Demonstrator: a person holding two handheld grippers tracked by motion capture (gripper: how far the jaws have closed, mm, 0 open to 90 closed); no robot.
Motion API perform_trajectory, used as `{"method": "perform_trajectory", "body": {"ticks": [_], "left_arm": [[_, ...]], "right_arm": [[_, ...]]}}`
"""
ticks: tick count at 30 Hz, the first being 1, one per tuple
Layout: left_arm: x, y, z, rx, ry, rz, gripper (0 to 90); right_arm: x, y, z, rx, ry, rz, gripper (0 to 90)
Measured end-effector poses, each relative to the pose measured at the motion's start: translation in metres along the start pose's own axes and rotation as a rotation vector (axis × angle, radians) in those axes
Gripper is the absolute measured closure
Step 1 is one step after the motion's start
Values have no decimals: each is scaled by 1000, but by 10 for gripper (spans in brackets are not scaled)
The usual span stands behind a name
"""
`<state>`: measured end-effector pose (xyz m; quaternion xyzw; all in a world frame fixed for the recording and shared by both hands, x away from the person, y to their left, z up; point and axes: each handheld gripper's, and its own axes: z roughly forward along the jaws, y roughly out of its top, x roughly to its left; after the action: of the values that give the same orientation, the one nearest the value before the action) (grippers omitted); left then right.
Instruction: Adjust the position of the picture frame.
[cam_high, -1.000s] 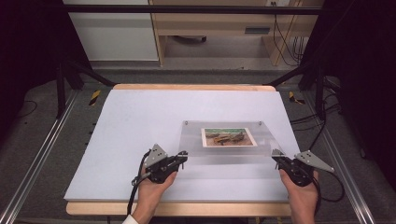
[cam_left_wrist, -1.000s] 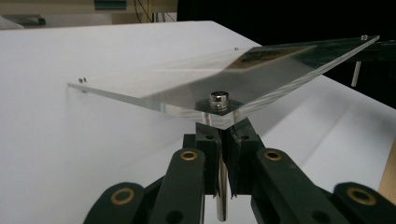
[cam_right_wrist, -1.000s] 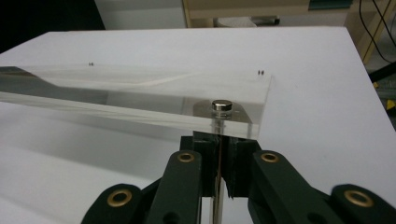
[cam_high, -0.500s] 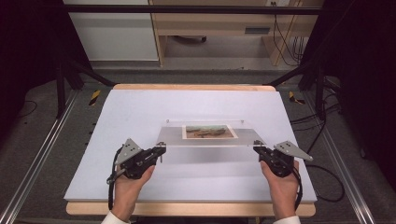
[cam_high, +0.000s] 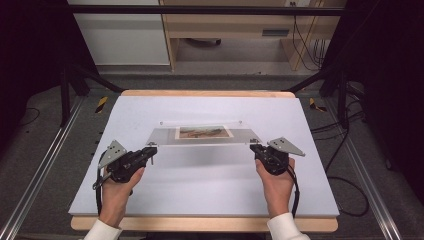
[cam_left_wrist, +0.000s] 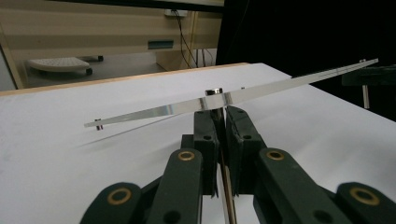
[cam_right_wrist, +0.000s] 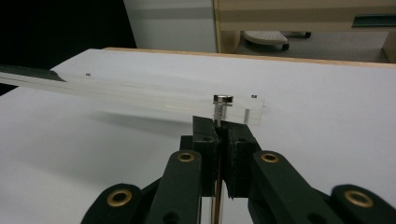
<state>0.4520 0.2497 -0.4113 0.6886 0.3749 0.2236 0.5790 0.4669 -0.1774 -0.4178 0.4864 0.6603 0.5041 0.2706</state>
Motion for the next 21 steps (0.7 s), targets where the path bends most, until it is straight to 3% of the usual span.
{"method": "perform_trajectory", "body": {"ticks": [9, 21], "left_arm": [[16, 0, 26, -7, -8, -8, 826], [20, -17, 26, 46, 13, -51, 835]], "right_arm": [[-9, 1, 16, -1, -36, 13, 850], [-2, -10, 18, 6, -45, -4, 850]]}}
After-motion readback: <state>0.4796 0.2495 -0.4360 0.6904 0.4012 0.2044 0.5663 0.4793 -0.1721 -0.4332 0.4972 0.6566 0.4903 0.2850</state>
